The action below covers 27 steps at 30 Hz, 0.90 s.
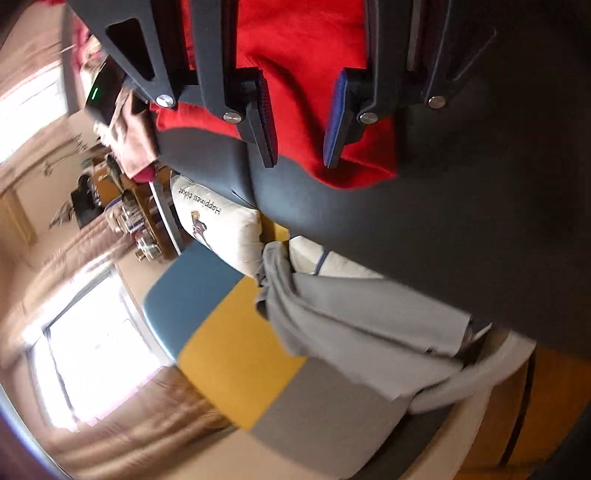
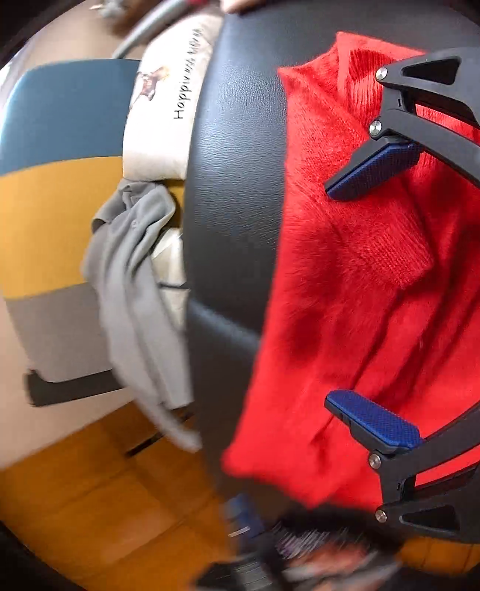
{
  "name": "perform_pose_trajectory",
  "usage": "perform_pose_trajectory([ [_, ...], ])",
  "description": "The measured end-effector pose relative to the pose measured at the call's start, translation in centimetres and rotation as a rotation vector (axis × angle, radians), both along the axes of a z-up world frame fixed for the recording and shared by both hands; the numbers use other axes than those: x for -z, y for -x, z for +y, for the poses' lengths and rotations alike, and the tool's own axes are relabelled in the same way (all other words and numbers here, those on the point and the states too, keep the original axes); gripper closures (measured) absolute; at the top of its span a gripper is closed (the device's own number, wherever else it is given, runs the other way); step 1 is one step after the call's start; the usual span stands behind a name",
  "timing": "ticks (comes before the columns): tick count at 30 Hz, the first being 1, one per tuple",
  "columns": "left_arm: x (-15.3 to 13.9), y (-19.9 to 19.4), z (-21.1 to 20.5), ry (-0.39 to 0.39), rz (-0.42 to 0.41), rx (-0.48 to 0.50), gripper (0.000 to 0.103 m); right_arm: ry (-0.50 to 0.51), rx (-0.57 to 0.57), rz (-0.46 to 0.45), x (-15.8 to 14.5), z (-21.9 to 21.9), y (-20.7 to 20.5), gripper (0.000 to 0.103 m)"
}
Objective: Fold clothes
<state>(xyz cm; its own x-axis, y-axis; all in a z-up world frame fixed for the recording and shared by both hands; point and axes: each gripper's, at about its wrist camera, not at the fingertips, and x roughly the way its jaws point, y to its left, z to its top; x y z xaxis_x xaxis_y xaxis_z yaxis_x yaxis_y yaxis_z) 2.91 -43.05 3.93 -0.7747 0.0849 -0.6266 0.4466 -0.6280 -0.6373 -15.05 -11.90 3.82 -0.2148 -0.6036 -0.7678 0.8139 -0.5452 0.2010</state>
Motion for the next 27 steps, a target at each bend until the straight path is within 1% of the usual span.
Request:
perform_pose_trajectory([
  [1, 0.6, 0.4, -0.6, -0.052, 0.002, 0.035, 0.079, -0.012, -0.014, 0.043, 0.4, 0.1, -0.5, 0.0],
  [2, 0.9, 0.6, -0.8, -0.07, -0.005, 0.052, 0.079, -0.024, -0.028, 0.085, 0.9, 0.2, -1.0, 0.0],
  [3, 1.1, 0.8, -0.8, -0.072, -0.017, 0.065, 0.079, -0.027, -0.04, 0.126, 1.3, 0.3, -1.5, 0.0],
  [4, 1.3, 1.1, -0.7, -0.088, -0.015, 0.087, 0.079, -0.025, -0.043, 0.145, 1.5, 0.4, -1.7, 0.0],
  [6, 1.7, 1.7, -0.6, -0.115, -0.012, 0.124, 0.079, -0.023, -0.04, 0.151, 1.6, 0.4, -1.8, 0.0],
  [7, 1.8, 1.9, -0.4, -0.111, -0.013, 0.125, 0.079, -0.019, -0.037, 0.151, 1.6, 0.4, -1.8, 0.0],
  [9, 2.2, 2.3, -0.4, -0.13, -0.008, 0.128, 0.078, -0.014, -0.035, 0.151, 1.7, 0.4, -1.7, 0.0],
  [12, 3.4, 3.7, -0.6, -0.144, -0.054, 0.109, 0.078, -0.01, -0.034, 0.156, 1.8, 0.3, -1.8, 0.0],
  [15, 3.6, 3.8, -0.8, -0.17, -0.046, 0.064, 0.079, -0.008, -0.032, 0.159, 1.8, 0.2, -1.9, 0.0],
  [17, 3.1, 2.9, -0.7, -0.15, -0.024, 0.042, 0.079, -0.008, -0.031, 0.161, 1.8, 0.0, -1.9, 0.0],
  [18, 3.1, 2.9, -0.7, -0.145, -0.026, 0.043, 0.079, -0.008, -0.031, 0.161, 1.8, 0.0, -1.9, 0.0],
  [19, 3.3, 3.1, -1.0, -0.153, -0.036, 0.043, 0.079, -0.008, -0.032, 0.162, 1.8, 0.0, -1.8, 0.0],
  [21, 4.1, 4.0, -1.5, -0.192, -0.047, 0.054, 0.079, -0.008, -0.032, 0.164, 1.9, 0.0, -1.9, 0.0],
  [22, 4.2, 4.4, -1.6, -0.193, -0.045, 0.046, 0.079, -0.009, -0.032, 0.165, 1.8, 0.0, -1.9, 0.0],
  [24, 3.8, 4.4, -1.8, -0.139, -0.035, -0.03, 0.089, -0.011, -0.031, 0.168, 1.8, -0.1, -2.0, 0.0],
  [25, 3.8, 4.4, -1.8, -0.111, -0.043, -0.059, 0.093, -0.012, -0.03, 0.168, 1.8, -0.1, -2.0, 0.0],
  [27, 4.9, 4.4, -1.6, -0.052, -0.129, -0.073, 0.099, -0.01, -0.028, 0.169, 1.8, -0.1, -2.0, 0.0],
])
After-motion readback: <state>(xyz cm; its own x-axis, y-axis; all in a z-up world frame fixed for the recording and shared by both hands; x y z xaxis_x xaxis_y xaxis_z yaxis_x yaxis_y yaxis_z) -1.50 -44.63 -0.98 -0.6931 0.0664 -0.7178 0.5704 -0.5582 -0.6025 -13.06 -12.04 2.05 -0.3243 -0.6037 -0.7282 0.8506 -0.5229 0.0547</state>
